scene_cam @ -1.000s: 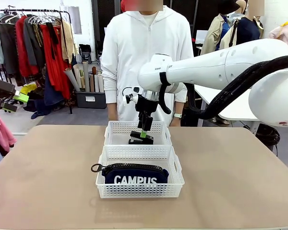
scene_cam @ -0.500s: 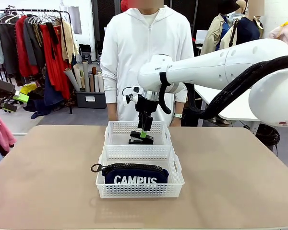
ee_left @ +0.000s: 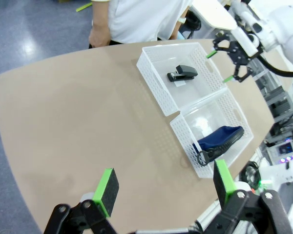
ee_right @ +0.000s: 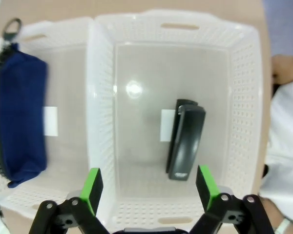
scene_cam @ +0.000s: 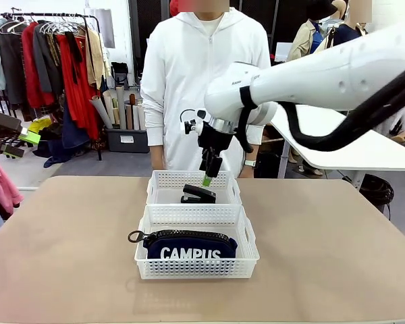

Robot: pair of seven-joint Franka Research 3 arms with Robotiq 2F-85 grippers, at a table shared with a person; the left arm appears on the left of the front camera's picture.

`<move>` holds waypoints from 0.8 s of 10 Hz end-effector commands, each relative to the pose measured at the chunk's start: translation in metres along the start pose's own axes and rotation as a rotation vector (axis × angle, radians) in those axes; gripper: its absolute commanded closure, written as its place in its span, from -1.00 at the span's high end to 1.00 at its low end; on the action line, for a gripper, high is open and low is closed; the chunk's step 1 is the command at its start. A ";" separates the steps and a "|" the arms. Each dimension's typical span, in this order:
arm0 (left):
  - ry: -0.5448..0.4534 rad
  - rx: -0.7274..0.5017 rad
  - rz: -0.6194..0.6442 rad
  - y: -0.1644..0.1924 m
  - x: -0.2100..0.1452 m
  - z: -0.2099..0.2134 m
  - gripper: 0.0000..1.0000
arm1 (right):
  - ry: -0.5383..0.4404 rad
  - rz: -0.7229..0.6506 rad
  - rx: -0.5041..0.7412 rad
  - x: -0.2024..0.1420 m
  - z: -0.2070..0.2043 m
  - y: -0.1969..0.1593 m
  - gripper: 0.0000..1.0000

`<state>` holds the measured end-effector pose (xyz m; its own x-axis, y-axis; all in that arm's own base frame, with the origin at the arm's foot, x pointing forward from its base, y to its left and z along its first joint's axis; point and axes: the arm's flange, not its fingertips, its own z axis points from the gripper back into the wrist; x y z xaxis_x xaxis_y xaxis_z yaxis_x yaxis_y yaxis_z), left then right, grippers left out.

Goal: Distribute items into two baskets.
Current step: Place the picked Stapler into the Organizing basket as instructed by the person.

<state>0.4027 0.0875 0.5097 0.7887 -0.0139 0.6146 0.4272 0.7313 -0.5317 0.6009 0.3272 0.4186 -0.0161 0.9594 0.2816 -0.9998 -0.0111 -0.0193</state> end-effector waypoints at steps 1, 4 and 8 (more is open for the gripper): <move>-0.020 -0.016 0.001 -0.001 0.001 0.000 1.00 | -0.039 -0.070 0.009 -0.031 0.025 0.069 1.00; -0.020 -0.016 0.001 -0.001 0.001 0.000 1.00 | -0.100 -0.205 0.014 -0.109 0.100 0.092 1.00; -0.020 -0.016 0.001 -0.001 0.001 0.000 1.00 | -0.391 -0.471 -0.130 -0.174 0.139 0.182 1.00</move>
<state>0.4028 0.0875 0.5098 0.7888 -0.0141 0.6145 0.4271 0.7316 -0.5314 0.4582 0.1126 0.5107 0.3981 0.7249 0.5622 -0.9059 0.4071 0.1167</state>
